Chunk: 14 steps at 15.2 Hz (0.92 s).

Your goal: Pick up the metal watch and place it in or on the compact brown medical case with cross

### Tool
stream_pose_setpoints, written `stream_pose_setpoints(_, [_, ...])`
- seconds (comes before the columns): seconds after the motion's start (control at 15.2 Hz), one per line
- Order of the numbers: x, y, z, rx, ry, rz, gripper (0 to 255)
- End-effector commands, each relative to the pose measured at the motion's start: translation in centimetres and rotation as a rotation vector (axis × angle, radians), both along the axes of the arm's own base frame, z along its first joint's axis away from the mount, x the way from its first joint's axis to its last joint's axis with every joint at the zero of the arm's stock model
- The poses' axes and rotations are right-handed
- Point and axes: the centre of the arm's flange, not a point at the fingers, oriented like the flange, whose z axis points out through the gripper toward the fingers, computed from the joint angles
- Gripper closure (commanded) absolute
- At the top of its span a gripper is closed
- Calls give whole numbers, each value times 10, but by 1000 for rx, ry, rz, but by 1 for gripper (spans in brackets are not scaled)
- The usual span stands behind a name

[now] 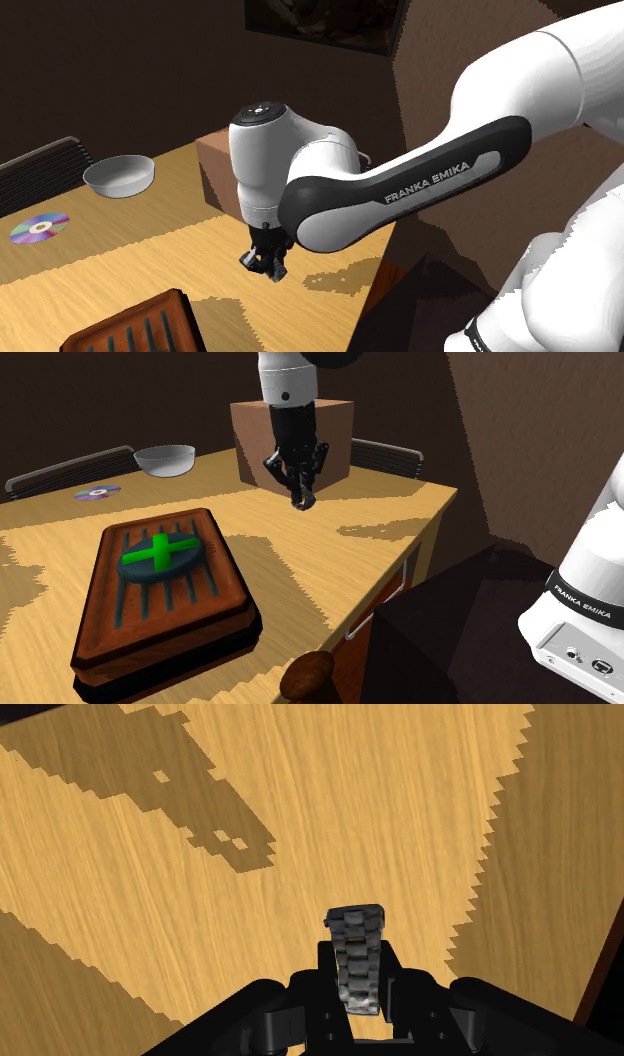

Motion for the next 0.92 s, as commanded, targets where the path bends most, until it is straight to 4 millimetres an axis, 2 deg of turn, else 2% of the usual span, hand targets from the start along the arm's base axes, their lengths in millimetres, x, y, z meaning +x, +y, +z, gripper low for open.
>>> stream_pose_setpoints(0.0, [-1, -1, 11, 0, 0, 0, 255])
stream_pose_setpoints(0.86, [-1, -1, 79, 0, 0, 0, 255])
